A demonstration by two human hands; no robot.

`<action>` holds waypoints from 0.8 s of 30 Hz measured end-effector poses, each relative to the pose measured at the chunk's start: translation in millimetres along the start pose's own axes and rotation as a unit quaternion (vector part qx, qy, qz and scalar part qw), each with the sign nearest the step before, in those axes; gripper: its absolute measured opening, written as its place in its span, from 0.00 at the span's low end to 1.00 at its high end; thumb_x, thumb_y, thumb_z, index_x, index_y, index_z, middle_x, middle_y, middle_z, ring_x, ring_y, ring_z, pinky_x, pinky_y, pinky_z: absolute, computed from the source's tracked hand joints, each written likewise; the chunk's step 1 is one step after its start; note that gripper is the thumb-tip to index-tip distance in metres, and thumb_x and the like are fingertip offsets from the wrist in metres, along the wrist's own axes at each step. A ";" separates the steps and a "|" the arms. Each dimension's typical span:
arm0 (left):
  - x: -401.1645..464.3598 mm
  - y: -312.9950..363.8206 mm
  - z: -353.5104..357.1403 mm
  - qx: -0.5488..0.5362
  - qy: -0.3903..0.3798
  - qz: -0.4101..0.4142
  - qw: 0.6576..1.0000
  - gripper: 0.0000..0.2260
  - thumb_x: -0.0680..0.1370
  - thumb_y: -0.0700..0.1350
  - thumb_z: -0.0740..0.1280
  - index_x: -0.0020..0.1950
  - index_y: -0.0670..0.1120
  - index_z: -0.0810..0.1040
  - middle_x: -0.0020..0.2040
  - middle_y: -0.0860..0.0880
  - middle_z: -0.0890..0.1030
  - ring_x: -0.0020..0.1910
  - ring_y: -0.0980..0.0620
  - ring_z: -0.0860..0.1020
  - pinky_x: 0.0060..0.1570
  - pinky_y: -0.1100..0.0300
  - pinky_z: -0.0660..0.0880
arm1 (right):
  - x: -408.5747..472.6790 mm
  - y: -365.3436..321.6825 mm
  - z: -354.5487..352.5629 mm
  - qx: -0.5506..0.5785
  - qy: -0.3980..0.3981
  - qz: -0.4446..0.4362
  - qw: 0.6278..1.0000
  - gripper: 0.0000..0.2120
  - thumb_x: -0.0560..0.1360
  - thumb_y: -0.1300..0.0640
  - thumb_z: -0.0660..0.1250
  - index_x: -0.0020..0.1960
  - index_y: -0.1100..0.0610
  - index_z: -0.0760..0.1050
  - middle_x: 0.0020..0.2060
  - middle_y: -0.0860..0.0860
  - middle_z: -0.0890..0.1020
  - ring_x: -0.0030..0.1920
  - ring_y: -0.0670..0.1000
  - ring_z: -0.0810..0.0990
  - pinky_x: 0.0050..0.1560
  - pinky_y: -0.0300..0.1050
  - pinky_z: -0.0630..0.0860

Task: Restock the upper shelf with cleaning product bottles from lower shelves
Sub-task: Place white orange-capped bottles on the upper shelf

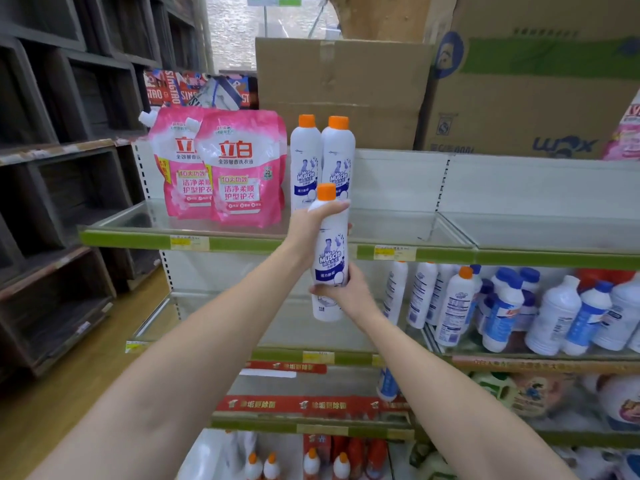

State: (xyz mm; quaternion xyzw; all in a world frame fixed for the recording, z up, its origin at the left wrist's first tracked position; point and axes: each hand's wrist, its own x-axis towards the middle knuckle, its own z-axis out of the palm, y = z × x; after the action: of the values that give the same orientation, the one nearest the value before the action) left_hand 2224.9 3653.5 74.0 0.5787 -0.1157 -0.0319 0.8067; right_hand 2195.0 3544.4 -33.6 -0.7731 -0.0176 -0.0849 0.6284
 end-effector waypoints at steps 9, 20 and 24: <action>58.1 68.5 96.9 0.183 -0.018 0.145 0.972 0.18 0.68 0.56 0.79 0.49 0.47 0.79 0.41 0.48 0.83 0.43 0.47 0.85 0.50 0.47 0.83 | 66.3 -75.2 -72.2 0.051 0.092 -0.078 0.991 0.28 0.63 0.60 0.81 0.60 0.53 0.76 0.52 0.46 0.85 0.52 0.46 0.84 0.46 0.39 0.78; 146.2 77.7 118.7 0.529 0.004 0.281 0.801 0.28 0.75 0.48 0.74 0.71 0.45 0.67 0.63 0.45 0.71 0.58 0.48 0.71 0.60 0.53 0.72 | 142.8 -62.6 -99.3 -0.022 0.104 -0.050 0.993 0.27 0.65 0.53 0.82 0.58 0.55 0.73 0.51 0.46 0.83 0.53 0.48 0.81 0.52 0.45 0.78; 171.4 74.8 119.4 0.629 0.020 0.245 0.738 0.33 0.75 0.49 0.75 0.75 0.43 0.65 0.68 0.43 0.68 0.66 0.43 0.68 0.65 0.52 0.67 | 163.3 -51.9 -99.9 -0.062 0.097 -0.032 0.993 0.28 0.68 0.52 0.81 0.60 0.59 0.70 0.52 0.47 0.80 0.53 0.51 0.79 0.44 0.41 0.73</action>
State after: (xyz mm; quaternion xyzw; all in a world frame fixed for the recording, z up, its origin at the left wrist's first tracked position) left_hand 2358.5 3535.7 206.3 0.9066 -0.2309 0.2580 0.2410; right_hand 2338.0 3444.9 61.2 -0.7977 0.0240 -0.1800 0.5751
